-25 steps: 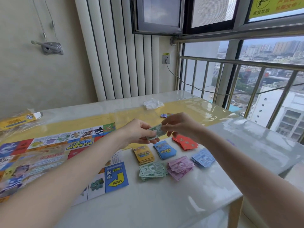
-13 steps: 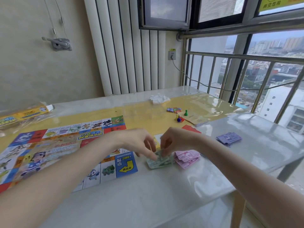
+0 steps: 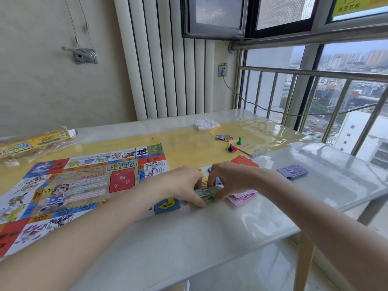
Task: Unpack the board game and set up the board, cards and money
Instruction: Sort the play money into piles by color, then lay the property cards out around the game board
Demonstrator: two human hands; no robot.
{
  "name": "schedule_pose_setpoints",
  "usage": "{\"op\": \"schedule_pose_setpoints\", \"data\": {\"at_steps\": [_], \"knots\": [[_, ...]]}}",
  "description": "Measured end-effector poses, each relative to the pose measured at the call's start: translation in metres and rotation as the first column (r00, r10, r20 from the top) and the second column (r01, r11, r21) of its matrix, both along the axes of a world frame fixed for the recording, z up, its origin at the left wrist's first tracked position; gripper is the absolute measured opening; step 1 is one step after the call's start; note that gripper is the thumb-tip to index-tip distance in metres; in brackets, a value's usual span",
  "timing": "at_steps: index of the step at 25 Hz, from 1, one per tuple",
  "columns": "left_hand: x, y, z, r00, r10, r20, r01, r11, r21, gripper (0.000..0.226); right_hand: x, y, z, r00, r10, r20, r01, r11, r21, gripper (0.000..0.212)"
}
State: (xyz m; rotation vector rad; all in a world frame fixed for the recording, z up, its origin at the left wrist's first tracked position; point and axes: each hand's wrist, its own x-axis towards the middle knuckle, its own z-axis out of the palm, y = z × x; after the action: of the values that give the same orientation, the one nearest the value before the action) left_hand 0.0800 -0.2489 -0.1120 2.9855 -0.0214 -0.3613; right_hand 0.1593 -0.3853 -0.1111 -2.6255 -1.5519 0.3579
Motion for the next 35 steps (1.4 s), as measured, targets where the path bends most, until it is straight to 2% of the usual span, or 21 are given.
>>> {"op": "schedule_pose_setpoints", "data": {"at_steps": [6, 10, 13, 15, 17, 19, 21, 23, 25, 29, 32, 35], "knots": [[0.001, 0.001, 0.002, 0.997, 0.025, -0.068, -0.031, 0.996, -0.085, 0.049, -0.007, 0.002, 0.004, 1.0, -0.004, -0.024, 0.002, 0.997, -0.079, 0.051], [-0.001, -0.007, 0.0, 1.0, -0.008, 0.013, 0.007, 0.999, 0.053, 0.037, -0.012, 0.003, 0.002, 1.0, 0.015, 0.017, -0.014, 0.999, -0.049, 0.046], [-0.005, -0.009, 0.001, 1.0, 0.005, -0.009, -0.005, 0.998, 0.056, 0.038, -0.015, 0.002, 0.002, 1.0, 0.001, 0.002, -0.001, 0.999, -0.041, 0.045], [-0.008, -0.006, 0.007, 0.999, 0.022, -0.025, -0.023, 1.0, -0.021, 0.042, -0.016, 0.003, 0.003, 1.0, 0.0, 0.001, 0.0, 0.998, -0.066, 0.045], [-0.009, 0.0, 0.017, 0.996, 0.089, -0.022, -0.092, 0.979, -0.18, 0.046, -0.014, 0.003, 0.007, 1.0, 0.007, -0.001, -0.007, 0.997, -0.078, 0.047], [-0.007, 0.01, 0.027, 0.988, 0.156, 0.02, -0.143, 0.943, -0.3, 0.045, -0.009, 0.003, 0.017, 1.0, -0.004, -0.012, 0.003, 1.0, -0.024, 0.044], [-0.001, 0.02, 0.035, 0.979, 0.188, 0.082, -0.149, 0.927, -0.345, 0.035, -0.001, 0.003, 0.029, 0.999, -0.046, 0.002, 0.046, 0.996, 0.073, 0.033], [0.01, 0.026, 0.039, 0.975, 0.188, 0.121, -0.139, 0.934, -0.33, 0.026, 0.011, 0.003, 0.037, 0.992, -0.123, 0.04, 0.115, 0.979, 0.17, 0.023], [0.022, 0.027, 0.043, 0.977, 0.159, 0.139, -0.117, 0.956, -0.269, 0.023, 0.023, 0.005, 0.041, 0.982, -0.176, 0.064, 0.157, 0.961, 0.228, 0.021], [0.056, 0.029, 0.05, 0.99, 0.087, 0.111, -0.07, 0.986, -0.148, 0.024, 0.051, 0.01, 0.035, 0.976, -0.216, 0.035, 0.205, 0.959, 0.193, 0.024], [0.082, 0.035, 0.048, 0.998, 0.054, 0.025, -0.051, 0.995, -0.084, 0.03, 0.082, 0.013, 0.034, 0.944, -0.326, 0.053, 0.301, 0.916, 0.266, 0.033], [0.107, 0.031, 0.041, 0.996, 0.066, 0.053, -0.061, 0.994, -0.096, 0.045, 0.119, 0.007, 0.032, 0.851, -0.522, 0.058, 0.473, 0.809, 0.349, 0.051]]}}
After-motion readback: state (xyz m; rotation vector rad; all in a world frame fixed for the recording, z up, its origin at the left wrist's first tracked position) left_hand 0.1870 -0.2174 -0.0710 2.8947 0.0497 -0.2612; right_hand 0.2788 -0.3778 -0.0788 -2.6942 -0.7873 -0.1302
